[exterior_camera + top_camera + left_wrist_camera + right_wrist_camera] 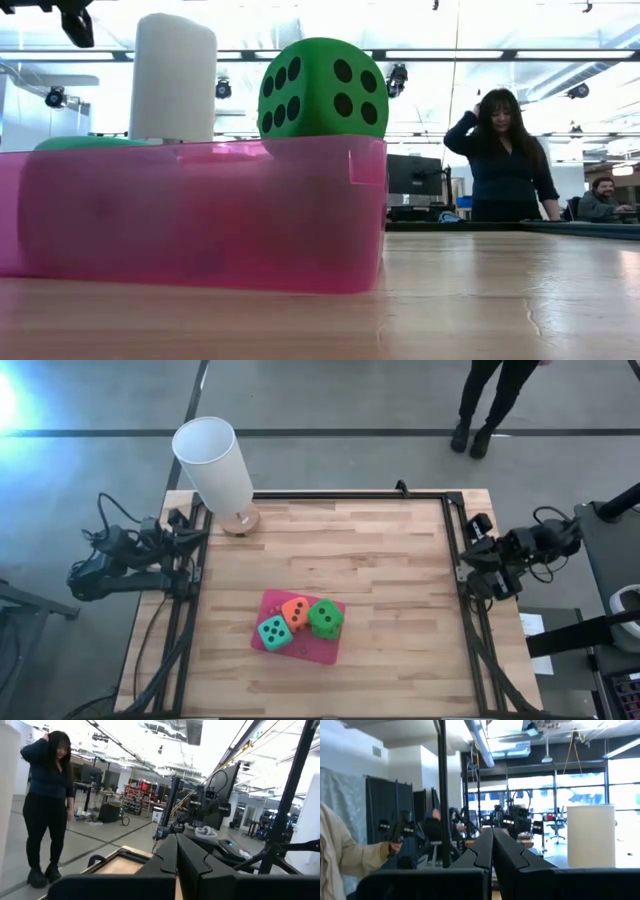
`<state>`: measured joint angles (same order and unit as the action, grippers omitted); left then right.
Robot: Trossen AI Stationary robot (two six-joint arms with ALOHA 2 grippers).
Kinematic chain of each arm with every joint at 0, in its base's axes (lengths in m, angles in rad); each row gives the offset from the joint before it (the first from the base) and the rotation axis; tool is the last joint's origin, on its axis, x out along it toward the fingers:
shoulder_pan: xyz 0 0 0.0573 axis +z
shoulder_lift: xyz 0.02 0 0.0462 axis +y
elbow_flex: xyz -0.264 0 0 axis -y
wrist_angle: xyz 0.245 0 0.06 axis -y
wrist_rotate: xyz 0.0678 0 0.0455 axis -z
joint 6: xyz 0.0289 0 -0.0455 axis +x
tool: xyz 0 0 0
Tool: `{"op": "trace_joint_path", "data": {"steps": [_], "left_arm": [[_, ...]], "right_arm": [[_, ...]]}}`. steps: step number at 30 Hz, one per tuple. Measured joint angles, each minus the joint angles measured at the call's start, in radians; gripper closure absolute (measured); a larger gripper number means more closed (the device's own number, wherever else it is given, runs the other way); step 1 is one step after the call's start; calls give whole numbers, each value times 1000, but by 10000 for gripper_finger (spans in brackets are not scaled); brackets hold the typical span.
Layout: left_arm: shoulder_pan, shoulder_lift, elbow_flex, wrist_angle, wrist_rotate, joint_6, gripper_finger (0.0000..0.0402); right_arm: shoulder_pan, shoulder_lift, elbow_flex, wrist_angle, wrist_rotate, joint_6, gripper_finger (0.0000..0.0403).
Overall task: Pick & Place Dice
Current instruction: Return to Home Position
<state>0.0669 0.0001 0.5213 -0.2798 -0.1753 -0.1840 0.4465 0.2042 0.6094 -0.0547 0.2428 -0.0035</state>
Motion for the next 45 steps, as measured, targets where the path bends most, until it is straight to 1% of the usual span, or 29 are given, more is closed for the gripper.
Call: {"op": "trace_joint_path", "data": {"steps": [5,10,13,15,17,21,24,26,36,39,45], "left_arm": [[0,-1,-4,-6,-6,1,398],[0,0,-4,-12,-19,4,398],[0,0,-4,-15,-21,4,398],[0,0,-4,-21,-26,4,398],[0,0,-4,-33,-27,4,398],[0,0,-18,-31,-27,4,398],[0,0,-58,-25,-27,-5,398],[0,0,-102,16,-28,-14,398],[0,0,-346,270,-28,-16,398],[0,0,-406,315,-38,-28,398],[0,0,-471,345,-50,-53,398]], "right_arm": [[0,-94,-40,1,23,-1,394],[0,-195,-81,-1,23,-16,394],[0,-203,-87,0,45,-39,394],[0,-197,-77,-28,45,-42,394],[0,-196,-74,-26,71,-49,394],[0,-203,-90,-21,72,-52,394],[0,-198,-131,-13,74,-43,394],[0,-202,-168,-2,75,-25,394],[0,-203,-369,256,101,-28,394],[0,-203,-438,328,101,-18,394],[0,-203,-556,487,107,-18,394]]}}
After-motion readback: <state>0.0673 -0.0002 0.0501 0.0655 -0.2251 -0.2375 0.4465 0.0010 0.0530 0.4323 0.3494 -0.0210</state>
